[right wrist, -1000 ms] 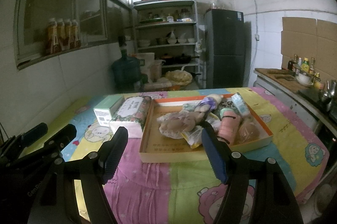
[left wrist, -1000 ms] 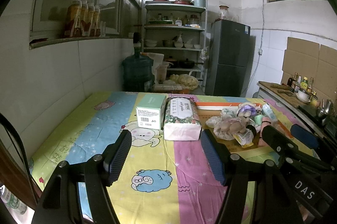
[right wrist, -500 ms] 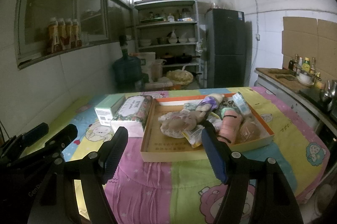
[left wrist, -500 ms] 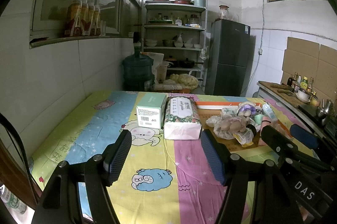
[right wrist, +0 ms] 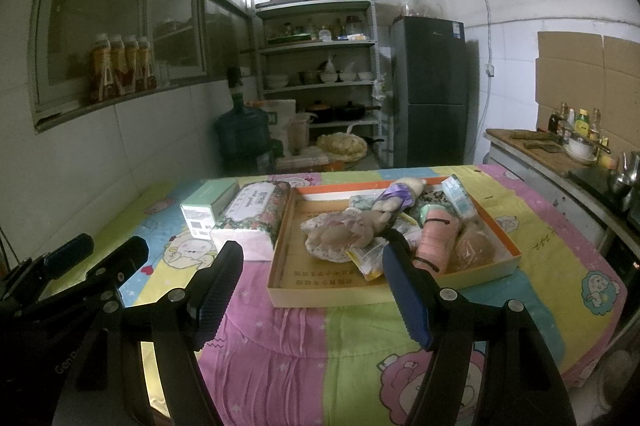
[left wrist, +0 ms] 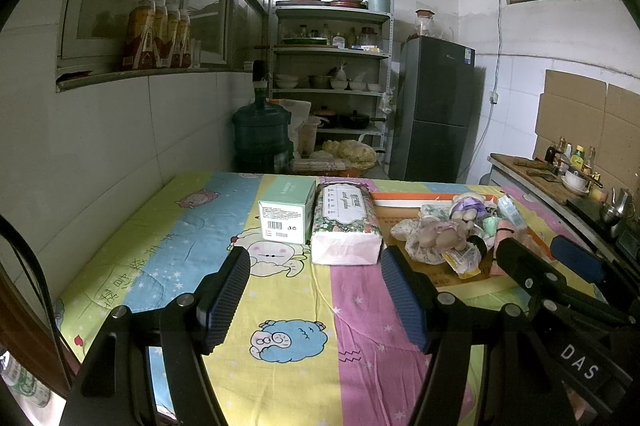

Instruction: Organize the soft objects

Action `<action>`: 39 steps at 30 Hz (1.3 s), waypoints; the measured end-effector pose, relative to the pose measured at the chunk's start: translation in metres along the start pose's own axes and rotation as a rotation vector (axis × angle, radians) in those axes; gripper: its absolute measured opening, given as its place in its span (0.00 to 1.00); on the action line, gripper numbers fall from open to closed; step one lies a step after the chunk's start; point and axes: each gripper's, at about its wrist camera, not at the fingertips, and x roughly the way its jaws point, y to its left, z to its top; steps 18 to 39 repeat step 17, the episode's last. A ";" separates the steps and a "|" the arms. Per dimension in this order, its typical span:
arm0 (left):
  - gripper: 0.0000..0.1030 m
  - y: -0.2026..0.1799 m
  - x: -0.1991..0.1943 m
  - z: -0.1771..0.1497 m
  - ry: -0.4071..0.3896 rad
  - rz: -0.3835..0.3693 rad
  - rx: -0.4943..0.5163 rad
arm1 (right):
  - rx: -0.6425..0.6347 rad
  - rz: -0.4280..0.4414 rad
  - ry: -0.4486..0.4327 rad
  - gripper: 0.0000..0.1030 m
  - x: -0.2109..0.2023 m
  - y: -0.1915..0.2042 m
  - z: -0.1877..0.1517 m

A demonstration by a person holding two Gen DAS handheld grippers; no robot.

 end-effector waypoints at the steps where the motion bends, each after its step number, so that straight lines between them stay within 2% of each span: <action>1: 0.66 0.000 0.000 0.000 0.000 0.001 0.000 | 0.000 0.000 0.000 0.72 0.000 0.000 0.000; 39: 0.66 0.001 -0.001 -0.003 0.002 0.010 -0.001 | 0.001 -0.001 0.000 0.72 0.000 0.001 0.000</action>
